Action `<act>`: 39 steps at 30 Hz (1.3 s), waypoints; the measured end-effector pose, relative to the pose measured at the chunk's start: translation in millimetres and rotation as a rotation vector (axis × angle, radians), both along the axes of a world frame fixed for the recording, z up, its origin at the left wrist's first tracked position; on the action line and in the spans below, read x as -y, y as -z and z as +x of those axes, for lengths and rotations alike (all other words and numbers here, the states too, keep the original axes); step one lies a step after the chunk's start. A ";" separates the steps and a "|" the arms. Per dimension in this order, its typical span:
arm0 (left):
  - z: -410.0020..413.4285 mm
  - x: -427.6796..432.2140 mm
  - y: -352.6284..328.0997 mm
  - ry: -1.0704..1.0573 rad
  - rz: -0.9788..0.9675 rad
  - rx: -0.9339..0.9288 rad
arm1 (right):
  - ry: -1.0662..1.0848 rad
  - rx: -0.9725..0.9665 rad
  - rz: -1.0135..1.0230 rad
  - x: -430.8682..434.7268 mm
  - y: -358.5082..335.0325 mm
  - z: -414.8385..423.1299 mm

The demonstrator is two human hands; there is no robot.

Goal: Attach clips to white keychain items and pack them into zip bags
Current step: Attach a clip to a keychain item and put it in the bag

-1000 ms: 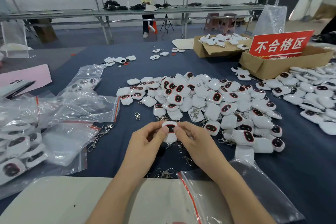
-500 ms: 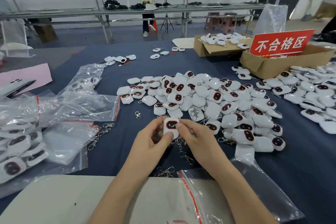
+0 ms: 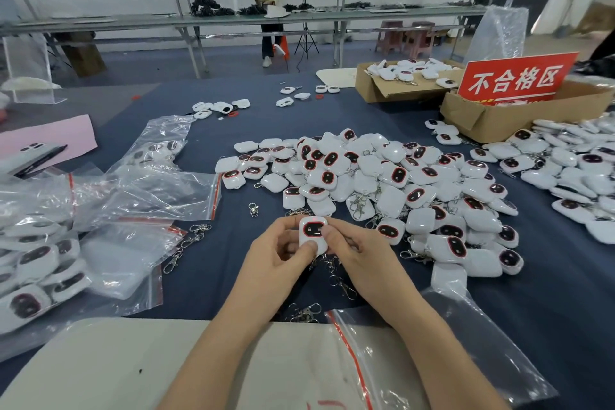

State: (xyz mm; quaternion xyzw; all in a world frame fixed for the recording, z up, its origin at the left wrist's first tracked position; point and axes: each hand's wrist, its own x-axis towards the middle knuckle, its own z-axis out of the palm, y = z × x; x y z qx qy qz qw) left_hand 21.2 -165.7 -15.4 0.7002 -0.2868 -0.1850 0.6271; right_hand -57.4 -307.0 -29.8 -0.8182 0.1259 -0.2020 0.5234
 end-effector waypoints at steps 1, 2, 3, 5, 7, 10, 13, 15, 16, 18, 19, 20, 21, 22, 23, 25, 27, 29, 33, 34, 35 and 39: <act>-0.2 0.2 -0.3 -0.002 -0.007 -0.008 | 0.010 0.004 -0.003 0.0 0.8 0.5; -0.1 0.4 -0.2 -0.005 -0.014 -0.008 | 0.021 0.009 -0.010 0.3 1.7 1.0; 0.0 0.5 -0.1 -0.008 -0.022 -0.004 | 0.030 0.013 -0.015 0.5 2.2 1.2; -0.2 0.9 -0.5 -0.013 -0.053 0.000 | 0.040 0.018 -0.004 0.6 1.4 1.6; 0.0 1.5 -0.7 -0.021 -0.083 0.003 | 0.039 0.039 0.041 0.2 -1.5 0.9; 3.0 1.7 0.6 -0.053 -0.116 -0.017 | 0.021 0.100 0.122 -2.2 -6.4 -1.6; 4.6 1.5 1.4 -0.033 -0.114 -0.019 | 0.047 0.138 0.205 -2.6 -8.2 -3.0; 4.3 1.3 1.9 -0.020 -0.105 -0.007 | 0.052 0.134 0.236 -2.3 -7.9 -3.3; 4.2 1.3 1.8 -0.015 -0.105 -0.006 | 0.056 0.126 0.241 -2.2 -7.9 -3.1; 3.7 0.8 1.2 -0.010 -0.106 -0.007 | 0.062 0.109 0.245 -2.8 -8.1 -3.3; 3.5 0.7 0.9 -0.010 -0.103 -0.006 | 0.064 0.106 0.244 -3.4 -8.9 -3.2; 3.3 0.9 0.8 -0.012 -0.100 -0.002 | 0.067 0.109 0.244 -4.3 -9.7 -3.2; 2.9 1.1 0.5 -0.016 -0.100 0.002 | 0.066 0.118 0.248 -5.0 -10.8 -3.3; 2.4 1.2 0.2 -0.021 -0.103 0.005 | 0.061 0.129 0.252 -5.9 -12.4 -3.8; 1.6 1.3 -0.3 -0.021 -0.112 0.005 | 0.051 0.136 0.254 -7.0 -15.0 -4.8; -0.3 0.5 -1.5 -0.011 -0.130 0.016 | 0.015 0.141 0.270 -8.8 -20.5 -7.5; -1.9 -0.7 -2.7 -0.006 -0.130 0.041 | -0.015 0.156 0.322 -9.0 -23.7 -9.6; -3.2 -1.3 -2.9 -0.004 -0.124 0.061 | -0.019 0.169 0.374 -8.2 -24.3 -10.0; -5.7 -1.7 -3.4 0.005 -0.122 0.079 | 0.021 0.155 0.378 -7.8 -22.3 -7.7; -6.3 -1.9 -3.9 0.005 -0.129 0.079 | 0.027 0.151 0.366 -7.4 -22.1 -7.3; -6.7 -1.7 -4.1 0.002 -0.135 0.075 | 0.030 0.151 0.357 -7.8 -22.1 -7.2; -3.6 0.7 -3.3 -0.052 -0.139 -0.002 | 0.052 0.171 0.313 -9.1 -19.9 -5.5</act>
